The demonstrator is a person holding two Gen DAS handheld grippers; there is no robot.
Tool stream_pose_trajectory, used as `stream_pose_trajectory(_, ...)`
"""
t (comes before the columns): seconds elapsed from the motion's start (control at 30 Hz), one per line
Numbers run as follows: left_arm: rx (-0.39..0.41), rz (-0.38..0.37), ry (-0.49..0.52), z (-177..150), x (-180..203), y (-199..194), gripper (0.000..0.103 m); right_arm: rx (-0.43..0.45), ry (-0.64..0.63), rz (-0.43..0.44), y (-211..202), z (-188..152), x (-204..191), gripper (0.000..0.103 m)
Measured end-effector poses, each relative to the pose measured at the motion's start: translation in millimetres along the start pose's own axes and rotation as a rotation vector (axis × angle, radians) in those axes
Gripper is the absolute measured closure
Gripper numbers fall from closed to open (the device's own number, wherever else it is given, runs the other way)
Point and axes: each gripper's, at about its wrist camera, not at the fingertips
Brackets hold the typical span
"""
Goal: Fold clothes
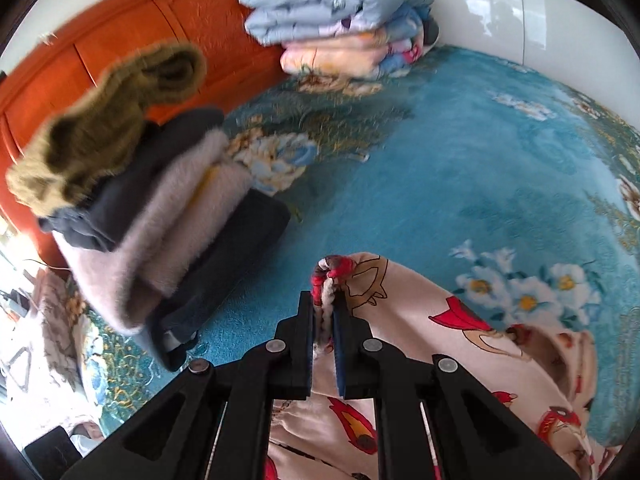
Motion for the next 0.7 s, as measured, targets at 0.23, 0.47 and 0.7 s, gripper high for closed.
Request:
stream_pose_trajectory(0.23, -0.033, 0.028, -0.092, -6.1, -25.8, 21.5, 0.093, -0.064, -0.007, -0.031, 31.3, -8.7, -1.1, 0.085)
stream_pose_trajectory(0.47, -0.027, 0.051, -0.073, -14.1, -23.1, 23.0, 0.093, 0.047, -0.012, 0.004, -46.8, -9.1, 35.4, 0.058)
stream_pose_trajectory(0.7, -0.017, 0.089, -0.010, -21.6, -15.0, 24.8, 0.093, 0.066, 0.066, -0.147, -133.1, -70.1, 140.4, 0.051)
Point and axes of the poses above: each gripper's, at about its wrist camera, not at the fingertips, and y roughly the way its jaws point, x to its right, z to its top, and after that the axes turned 6 degrees about x, right-handed
